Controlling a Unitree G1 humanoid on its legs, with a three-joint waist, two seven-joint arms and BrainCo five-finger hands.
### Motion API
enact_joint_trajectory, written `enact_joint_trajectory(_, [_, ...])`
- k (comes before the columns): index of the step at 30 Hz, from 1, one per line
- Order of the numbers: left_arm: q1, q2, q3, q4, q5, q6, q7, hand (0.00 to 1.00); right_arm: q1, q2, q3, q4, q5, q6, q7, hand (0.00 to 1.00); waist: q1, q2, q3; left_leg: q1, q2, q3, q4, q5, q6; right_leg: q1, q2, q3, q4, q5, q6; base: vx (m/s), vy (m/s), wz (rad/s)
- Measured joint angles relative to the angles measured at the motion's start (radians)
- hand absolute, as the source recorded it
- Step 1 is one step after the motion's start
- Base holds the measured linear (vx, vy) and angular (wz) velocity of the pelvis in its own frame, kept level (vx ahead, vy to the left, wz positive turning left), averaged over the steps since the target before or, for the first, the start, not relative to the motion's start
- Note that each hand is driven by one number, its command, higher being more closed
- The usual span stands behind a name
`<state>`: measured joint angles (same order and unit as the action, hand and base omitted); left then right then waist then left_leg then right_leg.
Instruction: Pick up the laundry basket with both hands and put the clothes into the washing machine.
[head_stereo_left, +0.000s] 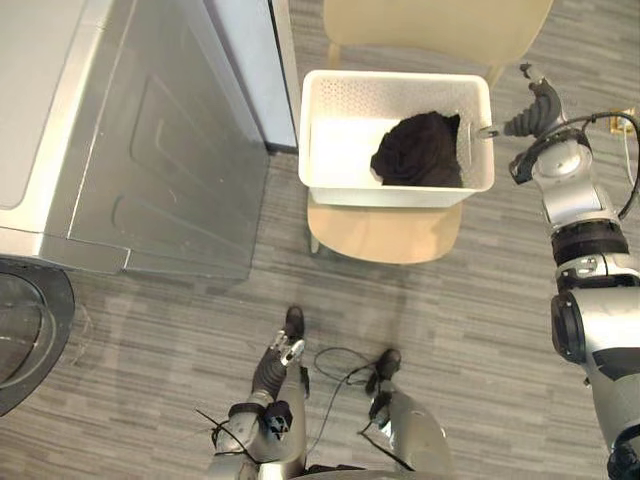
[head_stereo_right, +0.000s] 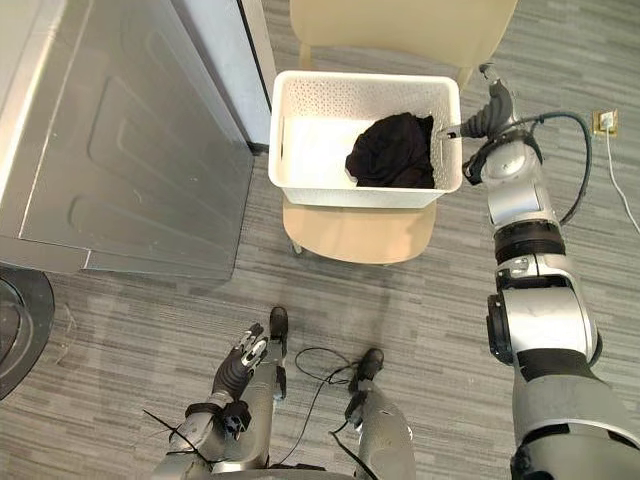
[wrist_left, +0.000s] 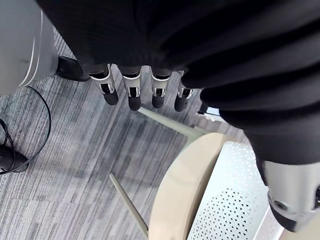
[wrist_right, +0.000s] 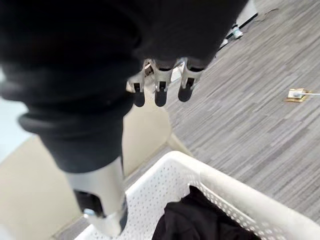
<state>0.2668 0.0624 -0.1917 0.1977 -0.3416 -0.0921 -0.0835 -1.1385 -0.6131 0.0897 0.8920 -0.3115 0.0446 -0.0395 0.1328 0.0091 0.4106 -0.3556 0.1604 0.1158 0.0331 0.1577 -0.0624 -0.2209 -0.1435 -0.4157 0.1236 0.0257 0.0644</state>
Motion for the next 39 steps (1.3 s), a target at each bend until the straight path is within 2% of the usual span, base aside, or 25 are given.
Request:
enact_joint_trajectory(3, [-0.034,-0.001,0.002,-0.001,0.0,-0.002,0.003,0.0,-0.022,-0.031,0.049,0.0,0.0,-0.007,0.01,0.0,0.007,0.001,0.006,-0.02,0.002,0.001,-0.025,0.02,-0.003,-0.036,0.003,0.004,0.001,0.01,-0.008,-0.03,-0.002,-0.08])
enact_joint_trajectory(8, [-0.086,0.001,0.009,-0.003,-0.001,-0.004,0.024,0.0,-0.092,-0.064,0.127,0.052,0.0,-0.026,0.027,0.0,0.009,0.001,0.067,-0.034,0.004,-0.002,-0.034,0.033,0.002,-0.052,0.007,-0.001,0.0,0.021,-0.011,-0.01,-0.003,-0.01])
enact_joint_trajectory(13, [-0.102,0.001,0.013,-0.009,-0.001,-0.014,0.043,0.0,-0.165,-0.073,0.178,0.145,-0.004,-0.037,0.039,0.0,0.02,0.002,0.071,-0.082,0.003,-0.026,-0.048,0.053,-0.004,-0.083,0.014,-0.024,-0.022,0.037,-0.013,-0.01,-0.006,0.09])
enact_joint_trajectory(17, [-0.135,0.001,0.029,-0.009,0.0,-0.017,0.043,0.0,-0.178,-0.089,0.238,0.188,-0.003,-0.039,0.066,0.0,0.051,0.004,0.074,-0.103,0.005,-0.036,-0.068,0.069,-0.005,-0.099,0.021,-0.039,-0.033,0.042,-0.016,-0.01,-0.01,0.07])
enact_joint_trajectory(21, [-0.137,0.001,0.031,-0.008,0.0,-0.026,0.043,0.0,-0.213,-0.089,0.274,0.222,-0.004,-0.04,0.066,0.0,0.052,0.005,0.074,-0.129,0.004,-0.042,-0.068,0.073,-0.003,-0.119,0.023,-0.045,-0.042,0.048,-0.018,0.0,0.001,0.01])
enact_joint_trajectory(24, [-0.146,0.0,0.03,-0.008,0.0,-0.026,0.044,0.0,-0.257,-0.101,0.295,0.273,-0.004,-0.041,0.066,0.0,0.061,0.015,0.08,-0.148,0.005,-0.05,-0.068,0.075,-0.005,-0.125,0.03,-0.05,-0.063,0.06,-0.02,0.0,0.001,0.01])
enact_joint_trajectory(29, [-0.182,-0.002,0.025,-0.036,-0.015,-0.028,0.043,0.0,-0.305,-0.147,0.326,0.338,-0.003,-0.042,0.066,0.0,0.085,0.052,0.099,-0.174,0.009,-0.088,-0.098,0.103,-0.009,-0.138,0.043,-0.087,-0.076,0.063,-0.022,0.0,0.0,0.15])
enact_joint_trajectory(31, [-0.187,-0.002,0.01,-0.057,-0.033,-0.03,0.043,0.0,-0.314,-0.164,0.345,0.363,-0.003,-0.043,0.066,0.0,0.102,0.054,0.1,-0.19,0.009,-0.088,-0.105,0.109,-0.012,-0.156,0.043,-0.087,-0.077,0.063,-0.022,0.0,0.0,0.0])
enact_joint_trajectory(37, [-0.198,-0.01,-0.029,-0.098,-0.081,-0.035,0.041,0.0,-0.322,-0.19,0.363,0.418,-0.001,-0.047,0.066,0.0,0.113,0.064,0.106,-0.235,0.0,-0.11,-0.105,0.115,-0.009,-0.19,0.04,-0.105,-0.079,0.063,-0.022,0.05,0.032,0.07])
enact_joint_trajectory(39, [-0.21,-0.019,-0.046,-0.121,-0.083,-0.038,0.04,0.0,-0.327,-0.23,0.38,0.42,0.015,-0.051,0.064,0.0,0.129,0.077,0.112,-0.255,-0.002,-0.116,-0.105,0.12,-0.01,-0.207,0.038,-0.108,-0.081,0.063,-0.022,0.05,0.037,0.01])
